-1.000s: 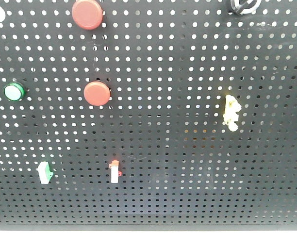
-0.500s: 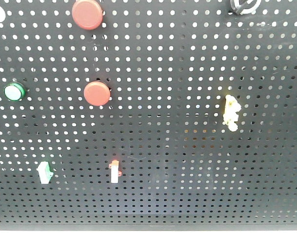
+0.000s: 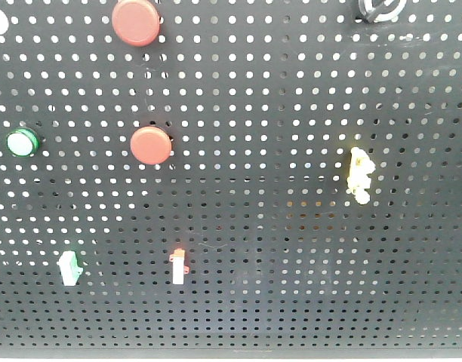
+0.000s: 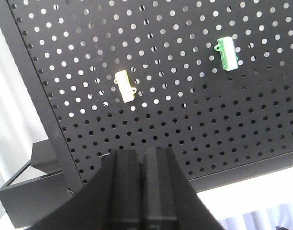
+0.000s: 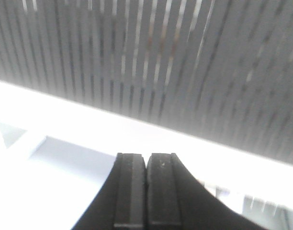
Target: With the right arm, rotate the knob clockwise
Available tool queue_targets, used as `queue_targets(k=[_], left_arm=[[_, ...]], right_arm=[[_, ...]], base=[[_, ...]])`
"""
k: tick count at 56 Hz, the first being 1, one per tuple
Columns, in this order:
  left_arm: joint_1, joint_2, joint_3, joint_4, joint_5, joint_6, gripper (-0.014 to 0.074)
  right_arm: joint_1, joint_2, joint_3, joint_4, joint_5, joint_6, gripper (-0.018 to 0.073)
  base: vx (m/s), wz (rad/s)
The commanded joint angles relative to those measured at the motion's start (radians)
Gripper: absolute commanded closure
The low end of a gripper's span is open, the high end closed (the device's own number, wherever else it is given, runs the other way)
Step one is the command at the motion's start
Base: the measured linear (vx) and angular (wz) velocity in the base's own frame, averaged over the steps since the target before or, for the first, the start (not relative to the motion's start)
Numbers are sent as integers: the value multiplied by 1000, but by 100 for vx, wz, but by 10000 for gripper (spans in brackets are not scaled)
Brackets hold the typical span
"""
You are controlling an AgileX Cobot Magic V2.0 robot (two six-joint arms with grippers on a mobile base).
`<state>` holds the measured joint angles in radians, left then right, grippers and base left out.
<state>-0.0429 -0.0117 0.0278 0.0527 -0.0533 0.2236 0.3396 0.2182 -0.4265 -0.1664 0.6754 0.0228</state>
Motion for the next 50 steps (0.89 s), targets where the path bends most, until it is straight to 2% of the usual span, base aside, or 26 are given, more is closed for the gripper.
queue_targets(k=[1,7,15,24,28,39,46,50], left_arm=[[-8,17,33,-4,-78,-4,603],[-8,17,33,-4,-78,-4,603],[-8,17,33,-4,-78,-4,603],[-8,17,33,-4,-78,-4,603],[-8,17,33,-4,-78,-4,603],[-8,17,33,-4,-78,-4,603],[-8,17,33,-4,-78,-4,603],[-8,19,33,-4,-77,-4,603]], right_arm=[[-2,9,31,2,-106,-5,562],[-3,9,110,56,-199,-4,562],[-4,9,217,128,-413,-6,562],[-8,7,401,148,-794,-9,562],[-54,7,468,156,-924,-4,562],[-307,-101,465,166,-841,2,562],[-389,-254,465,166,-688,1,562],[-403,-232,465,166,-651,4,562]], base=[[0,0],[0,0],[0,0],[0,0],[0,0],[0,0],[0,0],[0,0]])
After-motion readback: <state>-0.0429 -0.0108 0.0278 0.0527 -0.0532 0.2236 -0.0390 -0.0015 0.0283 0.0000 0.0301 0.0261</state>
